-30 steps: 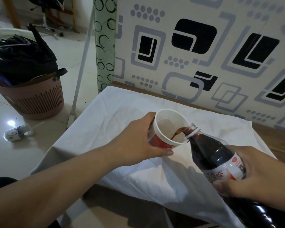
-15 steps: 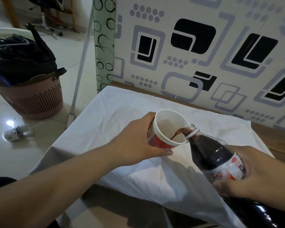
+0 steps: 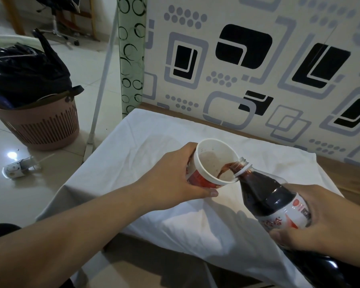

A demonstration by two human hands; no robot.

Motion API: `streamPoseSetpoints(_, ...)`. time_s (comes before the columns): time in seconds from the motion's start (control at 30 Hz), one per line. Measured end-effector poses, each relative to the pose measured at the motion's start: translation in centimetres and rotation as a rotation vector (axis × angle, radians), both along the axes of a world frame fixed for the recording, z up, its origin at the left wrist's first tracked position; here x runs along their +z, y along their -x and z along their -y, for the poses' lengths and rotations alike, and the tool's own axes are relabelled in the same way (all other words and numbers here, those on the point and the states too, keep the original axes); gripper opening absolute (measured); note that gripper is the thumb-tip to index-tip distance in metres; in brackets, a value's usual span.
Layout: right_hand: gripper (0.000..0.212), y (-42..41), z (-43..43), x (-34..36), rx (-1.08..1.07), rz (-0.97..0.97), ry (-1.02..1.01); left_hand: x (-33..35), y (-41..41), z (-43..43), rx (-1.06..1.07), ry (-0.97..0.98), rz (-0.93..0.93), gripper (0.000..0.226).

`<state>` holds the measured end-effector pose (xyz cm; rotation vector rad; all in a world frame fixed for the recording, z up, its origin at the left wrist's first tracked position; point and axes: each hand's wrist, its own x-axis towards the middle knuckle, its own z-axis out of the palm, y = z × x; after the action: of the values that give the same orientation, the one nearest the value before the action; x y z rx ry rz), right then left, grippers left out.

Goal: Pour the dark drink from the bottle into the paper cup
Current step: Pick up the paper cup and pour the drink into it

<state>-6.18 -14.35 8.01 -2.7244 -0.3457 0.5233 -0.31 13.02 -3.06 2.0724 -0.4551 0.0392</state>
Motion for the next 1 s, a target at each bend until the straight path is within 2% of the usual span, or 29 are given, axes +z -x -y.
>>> streamPoseSetpoints(0.07, 0.050, 1.0, -2.7, 0.2, -0.055, -0.135, -0.036, 0.0, 0.0, 0.0, -0.004, -0.003, 0.002, 0.075)
streamPoseSetpoints(0.17, 0.050, -0.4, -1.9, -0.8, -0.071, 0.020, 0.028, -0.1, 0.0, 0.0, -0.011, -0.004, 0.005, 0.075)
streamPoseSetpoints(0.27, 0.050, 0.3, -1.9, -0.7, -0.061, -0.025, 0.011, 0.0, 0.0, 0.0, -0.012, -0.004, 0.009, 0.074)
streamPoseSetpoints(0.53, 0.045, 0.0, -1.8, -0.9, -0.068, 0.063, -0.005, -0.2, -0.1, 0.2, -0.003, 0.001, 0.016, 0.075)
streamPoseSetpoints(1.0, 0.043, 0.2, -1.7, -0.5, -0.069, 0.046, -0.035, -0.3, -0.2, 0.3, 0.012, 0.013, 0.032, 0.074)
